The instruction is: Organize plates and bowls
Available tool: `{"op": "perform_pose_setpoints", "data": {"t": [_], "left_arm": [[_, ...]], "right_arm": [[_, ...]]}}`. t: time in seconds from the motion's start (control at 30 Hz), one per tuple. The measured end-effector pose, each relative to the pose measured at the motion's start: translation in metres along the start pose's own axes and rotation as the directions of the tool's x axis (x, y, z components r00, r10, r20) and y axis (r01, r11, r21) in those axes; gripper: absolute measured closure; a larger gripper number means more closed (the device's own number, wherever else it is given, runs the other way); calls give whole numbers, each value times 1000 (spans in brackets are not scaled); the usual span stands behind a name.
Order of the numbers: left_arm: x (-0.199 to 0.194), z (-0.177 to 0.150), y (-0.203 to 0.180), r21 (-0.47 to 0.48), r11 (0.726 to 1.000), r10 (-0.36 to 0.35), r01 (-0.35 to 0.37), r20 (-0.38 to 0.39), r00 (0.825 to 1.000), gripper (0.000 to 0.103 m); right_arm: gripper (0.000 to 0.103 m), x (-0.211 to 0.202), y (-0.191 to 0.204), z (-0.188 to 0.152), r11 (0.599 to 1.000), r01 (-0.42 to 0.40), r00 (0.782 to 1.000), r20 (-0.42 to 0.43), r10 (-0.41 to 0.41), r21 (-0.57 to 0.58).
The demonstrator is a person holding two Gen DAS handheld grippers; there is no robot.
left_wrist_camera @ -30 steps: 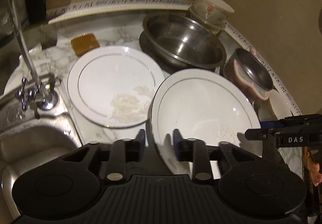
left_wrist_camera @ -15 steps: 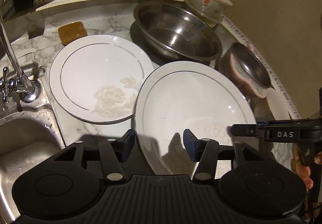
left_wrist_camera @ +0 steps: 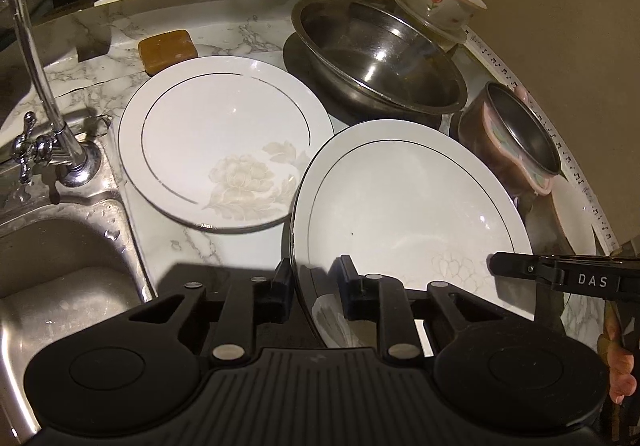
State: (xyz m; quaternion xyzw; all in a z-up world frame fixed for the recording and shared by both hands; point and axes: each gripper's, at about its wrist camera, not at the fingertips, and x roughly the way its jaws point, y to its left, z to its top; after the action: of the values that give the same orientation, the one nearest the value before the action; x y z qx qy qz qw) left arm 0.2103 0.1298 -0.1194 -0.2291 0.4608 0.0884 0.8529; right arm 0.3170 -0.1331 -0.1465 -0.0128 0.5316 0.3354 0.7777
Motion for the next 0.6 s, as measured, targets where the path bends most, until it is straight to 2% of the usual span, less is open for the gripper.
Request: {"op": "perform_pose_setpoints", "data": {"t": [0.27,0.6], "left_arm": [[-17,-25,-7,23,1000,-6,6,0,1000,82],[-36,-65,-32,59,997,-53,54,-19,998,82]], "right_arm": [[83,-19,5,-24,998,18,1000,14,-17,-58],[83,-51,-4,-63,999,37,999,25,-36,-40]]}}
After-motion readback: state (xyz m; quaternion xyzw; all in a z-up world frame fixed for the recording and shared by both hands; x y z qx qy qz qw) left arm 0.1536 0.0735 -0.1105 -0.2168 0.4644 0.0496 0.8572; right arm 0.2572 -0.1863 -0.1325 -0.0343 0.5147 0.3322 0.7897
